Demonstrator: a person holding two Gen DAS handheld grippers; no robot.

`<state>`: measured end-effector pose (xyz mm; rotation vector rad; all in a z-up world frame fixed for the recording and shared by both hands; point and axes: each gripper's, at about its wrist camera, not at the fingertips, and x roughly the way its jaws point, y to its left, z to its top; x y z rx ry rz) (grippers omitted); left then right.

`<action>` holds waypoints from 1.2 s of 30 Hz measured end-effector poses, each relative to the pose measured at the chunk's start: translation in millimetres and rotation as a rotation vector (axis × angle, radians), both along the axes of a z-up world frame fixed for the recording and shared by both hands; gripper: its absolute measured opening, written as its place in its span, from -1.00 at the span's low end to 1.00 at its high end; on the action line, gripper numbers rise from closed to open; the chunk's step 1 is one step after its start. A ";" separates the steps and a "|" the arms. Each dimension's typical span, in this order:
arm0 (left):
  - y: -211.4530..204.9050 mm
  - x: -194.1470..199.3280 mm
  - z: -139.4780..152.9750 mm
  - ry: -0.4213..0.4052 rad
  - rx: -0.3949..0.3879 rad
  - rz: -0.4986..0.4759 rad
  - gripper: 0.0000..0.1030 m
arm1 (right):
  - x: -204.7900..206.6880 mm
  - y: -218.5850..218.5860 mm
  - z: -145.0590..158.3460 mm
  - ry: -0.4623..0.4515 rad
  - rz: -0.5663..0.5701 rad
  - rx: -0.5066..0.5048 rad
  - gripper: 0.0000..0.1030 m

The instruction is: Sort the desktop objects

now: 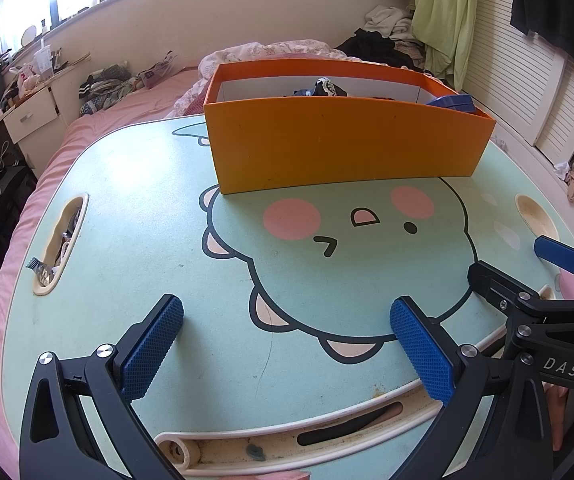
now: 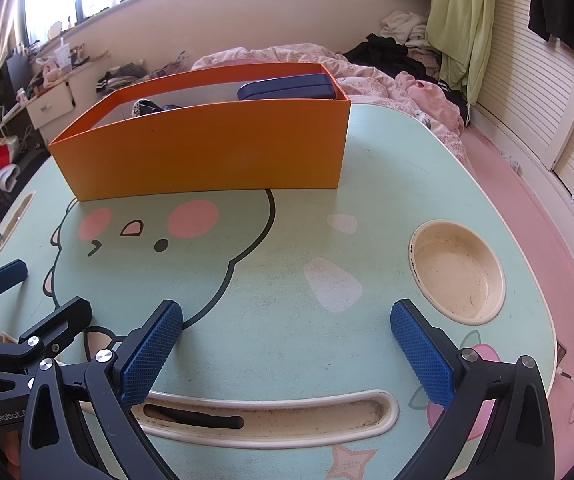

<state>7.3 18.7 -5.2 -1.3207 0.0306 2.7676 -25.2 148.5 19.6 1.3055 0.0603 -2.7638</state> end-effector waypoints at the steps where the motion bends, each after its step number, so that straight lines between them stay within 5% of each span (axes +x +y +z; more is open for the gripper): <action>1: 0.0 0.0 0.0 0.000 0.000 0.000 1.00 | 0.1 -0.1 0.0 0.000 0.000 0.000 1.00; 36: 3.1 -1.2 -0.2 -0.003 0.001 -0.003 1.00 | 1.2 -1.4 0.0 0.001 0.000 0.000 1.00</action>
